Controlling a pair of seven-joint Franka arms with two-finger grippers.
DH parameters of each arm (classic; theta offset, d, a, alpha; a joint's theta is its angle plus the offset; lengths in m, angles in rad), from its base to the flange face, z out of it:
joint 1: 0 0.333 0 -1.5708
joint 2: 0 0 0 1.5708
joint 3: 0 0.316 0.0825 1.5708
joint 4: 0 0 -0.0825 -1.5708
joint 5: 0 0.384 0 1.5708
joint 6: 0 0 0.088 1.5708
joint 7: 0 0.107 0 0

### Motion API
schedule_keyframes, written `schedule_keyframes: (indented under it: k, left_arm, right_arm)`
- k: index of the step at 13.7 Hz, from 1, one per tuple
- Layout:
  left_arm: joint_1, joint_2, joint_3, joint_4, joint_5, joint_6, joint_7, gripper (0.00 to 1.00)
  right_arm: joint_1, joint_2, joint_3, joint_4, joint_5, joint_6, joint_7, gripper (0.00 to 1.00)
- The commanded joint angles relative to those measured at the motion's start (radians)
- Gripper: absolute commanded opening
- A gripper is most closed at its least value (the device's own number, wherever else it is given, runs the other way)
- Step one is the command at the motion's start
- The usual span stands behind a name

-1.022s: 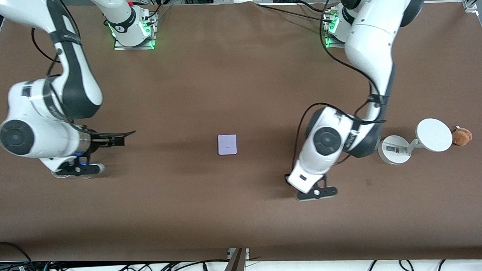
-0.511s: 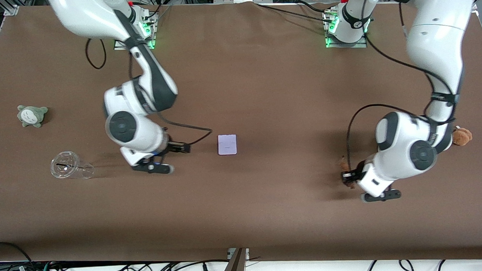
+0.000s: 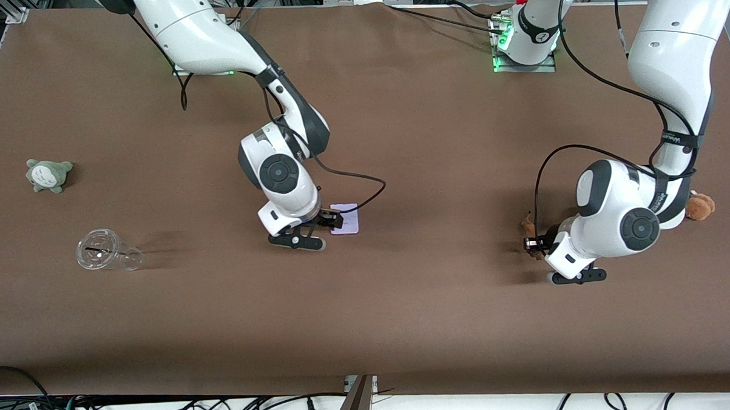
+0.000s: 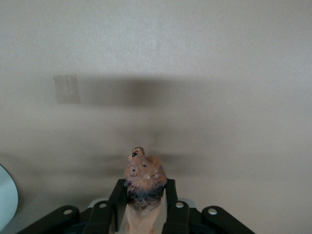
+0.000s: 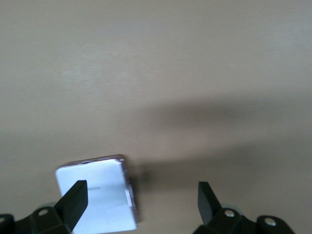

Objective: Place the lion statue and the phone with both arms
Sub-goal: 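Grasp the white phone with the right gripper and lift it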

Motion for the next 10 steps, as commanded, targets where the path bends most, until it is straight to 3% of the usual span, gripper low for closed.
schedule_keyframes:
  k: [1,4,10]
  left_arm:
    - [0.004,-0.022,0.004,-0.027,0.029,-0.009,-0.022,0.0]
    - [0.004,-0.018,0.013,-0.027,0.047,-0.006,-0.016,0.0]
    - [0.012,-0.016,0.013,-0.026,0.084,0.0,-0.014,0.0]
  right_arm:
    - [0.032,0.033,-0.01,0.028,-0.017,0.039,0.02,1.0]
    - [0.063,0.077,-0.016,0.031,-0.019,0.127,0.027,1.0]
    - [0.086,0.131,-0.016,0.085,-0.054,0.142,0.069,1.0]
